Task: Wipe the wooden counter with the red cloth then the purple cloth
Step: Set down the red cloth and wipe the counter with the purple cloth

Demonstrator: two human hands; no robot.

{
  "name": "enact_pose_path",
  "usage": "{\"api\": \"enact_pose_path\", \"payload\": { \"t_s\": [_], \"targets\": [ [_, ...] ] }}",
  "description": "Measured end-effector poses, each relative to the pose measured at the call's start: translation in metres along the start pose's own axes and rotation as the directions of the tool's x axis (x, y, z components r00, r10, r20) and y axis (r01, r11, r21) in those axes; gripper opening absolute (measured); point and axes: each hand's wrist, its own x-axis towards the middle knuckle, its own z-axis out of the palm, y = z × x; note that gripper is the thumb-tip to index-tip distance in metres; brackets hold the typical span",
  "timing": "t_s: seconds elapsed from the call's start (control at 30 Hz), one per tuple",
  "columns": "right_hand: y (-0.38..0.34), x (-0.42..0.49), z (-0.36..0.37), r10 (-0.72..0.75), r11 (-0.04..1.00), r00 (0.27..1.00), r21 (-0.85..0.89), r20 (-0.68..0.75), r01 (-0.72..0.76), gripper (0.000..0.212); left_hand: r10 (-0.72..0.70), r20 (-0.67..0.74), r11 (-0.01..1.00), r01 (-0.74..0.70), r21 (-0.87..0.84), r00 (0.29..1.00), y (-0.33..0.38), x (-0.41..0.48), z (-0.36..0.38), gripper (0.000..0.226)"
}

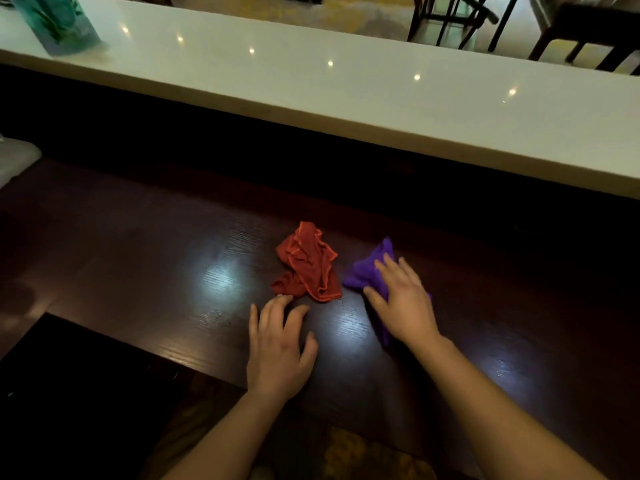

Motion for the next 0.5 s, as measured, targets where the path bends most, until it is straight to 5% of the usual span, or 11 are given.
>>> {"api": "enact_pose_path", "payload": {
  "t_s": [0.1,0.3,0.5],
  "targets": [
    [-0.019,-0.062,0.012,-0.092,0.995,0.995,-0.037,0.035,0.093,0.061,0.003,-0.05,0.993,-0.009,-0.115,0.999,-0.015,0.004,-0.019,0.043],
    [-0.101,-0.065,0.06,-0.355,0.933,0.927,-0.013,0.118,0.359,0.061,-0.062,0.049,0.983,0.052,0.178,0.997,-0.084,0.02,-0.048,0.056],
    [-0.144,-0.038,0.07,-0.287,0.958,0.948,0.025,0.14,0.286,0.057,-0.087,0.094,0.974,0.065,0.216,0.992,-0.095,0.022,-0.041,0.054]
  ]
}}
